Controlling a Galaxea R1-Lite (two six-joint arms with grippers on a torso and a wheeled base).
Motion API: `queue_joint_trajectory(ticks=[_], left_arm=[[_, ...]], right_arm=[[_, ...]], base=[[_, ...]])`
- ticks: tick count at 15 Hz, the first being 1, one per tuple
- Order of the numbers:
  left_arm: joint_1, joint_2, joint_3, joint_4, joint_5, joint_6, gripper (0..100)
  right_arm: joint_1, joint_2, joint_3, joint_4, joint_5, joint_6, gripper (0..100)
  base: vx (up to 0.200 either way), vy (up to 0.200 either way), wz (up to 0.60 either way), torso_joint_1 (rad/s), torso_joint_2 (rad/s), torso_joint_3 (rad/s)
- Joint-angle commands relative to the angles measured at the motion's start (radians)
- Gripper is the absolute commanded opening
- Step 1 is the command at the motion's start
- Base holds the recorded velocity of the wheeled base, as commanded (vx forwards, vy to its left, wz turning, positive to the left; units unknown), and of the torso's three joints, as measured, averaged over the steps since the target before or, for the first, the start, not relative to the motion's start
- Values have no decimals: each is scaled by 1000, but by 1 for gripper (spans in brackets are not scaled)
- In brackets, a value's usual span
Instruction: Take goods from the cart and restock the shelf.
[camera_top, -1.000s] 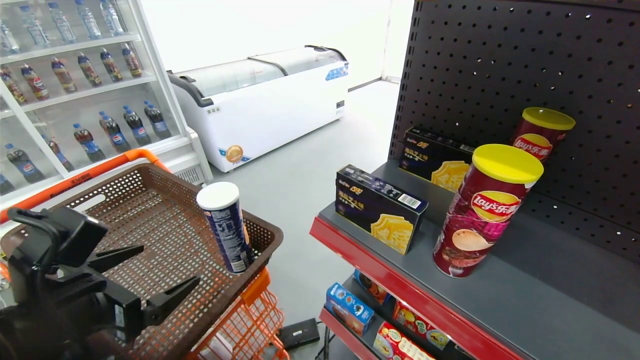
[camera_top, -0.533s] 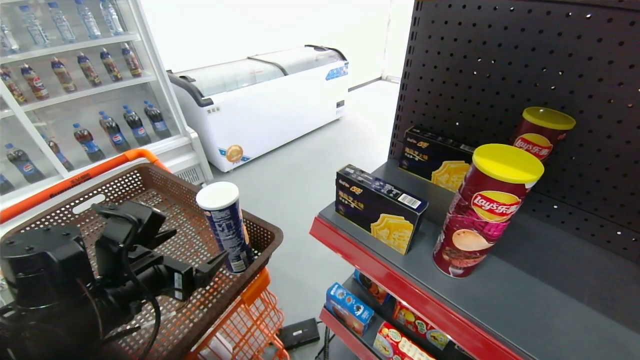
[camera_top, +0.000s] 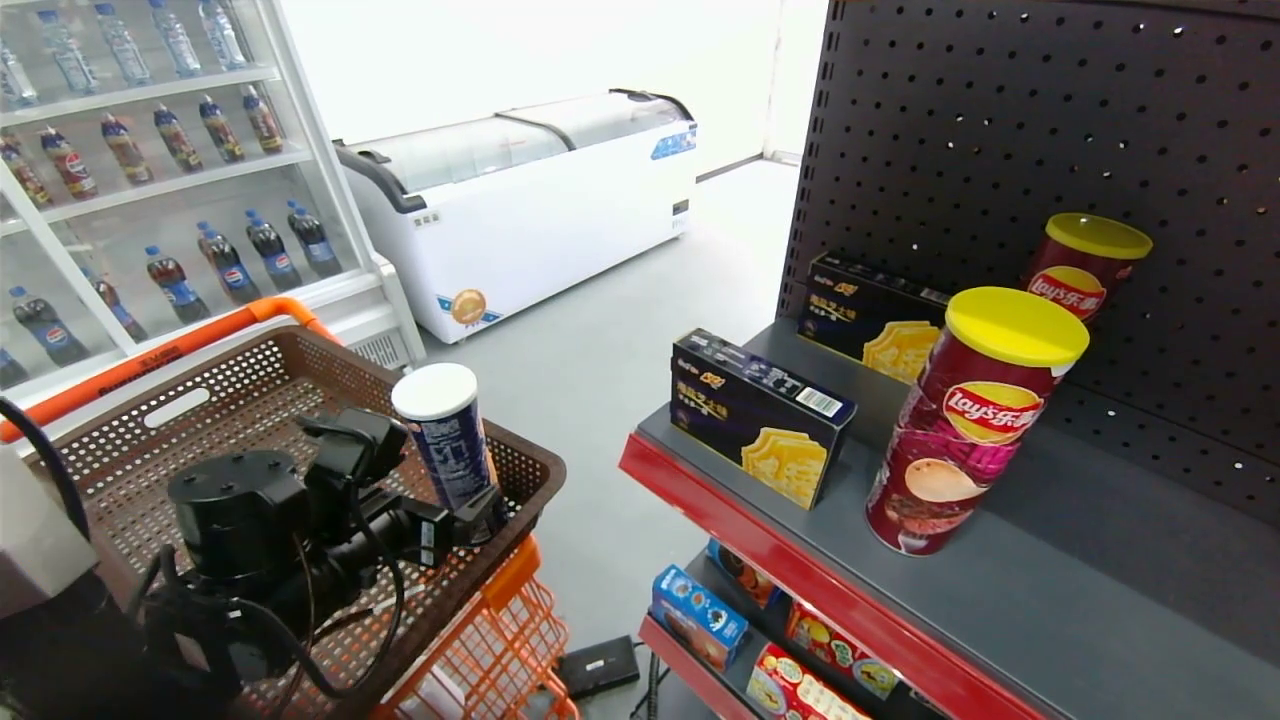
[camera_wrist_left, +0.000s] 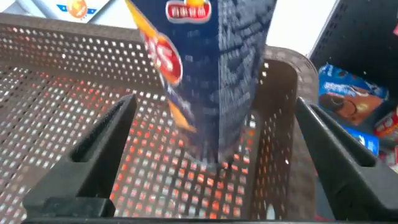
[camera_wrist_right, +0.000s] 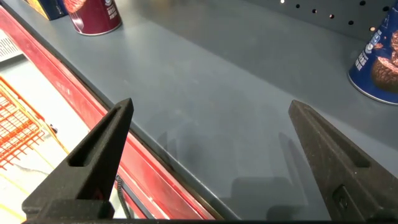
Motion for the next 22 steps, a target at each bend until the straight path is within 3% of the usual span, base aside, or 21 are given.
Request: queue_joint_trajectory(ticks=[1, 7, 11, 12, 15, 16, 19, 22], left_arm=[[4, 82, -74, -12, 2, 0, 100], [17, 166, -209, -32, 2, 1, 100], [16, 191, -234, -35, 2, 1, 100], [17, 194, -238, -40, 2, 1, 0], [16, 194, -257, -41, 2, 4, 0], [14, 191, -261, -38, 0, 26, 0], [1, 148, -261, -29, 8, 139, 0], [-27, 70, -286, 9, 2, 130, 0]], right_arm=[[1, 0, 0, 0, 0, 0, 100], [1, 0, 0, 0, 0, 0, 100], [1, 0, 0, 0, 0, 0, 100], [1, 0, 0, 0, 0, 0, 100], [1, 0, 0, 0, 0, 0, 100], [1, 0, 0, 0, 0, 0, 100], [1, 0, 0, 0, 0, 0, 100], [1, 0, 0, 0, 0, 0, 100]], base=[[0, 0, 0, 0, 0, 0], [0, 0, 0, 0, 0, 0], [0, 0, 0, 0, 0, 0], [0, 0, 0, 0, 0, 0], [0, 0, 0, 0, 0, 0], [0, 0, 0, 0, 0, 0], [0, 0, 0, 0, 0, 0], [0, 0, 0, 0, 0, 0]])
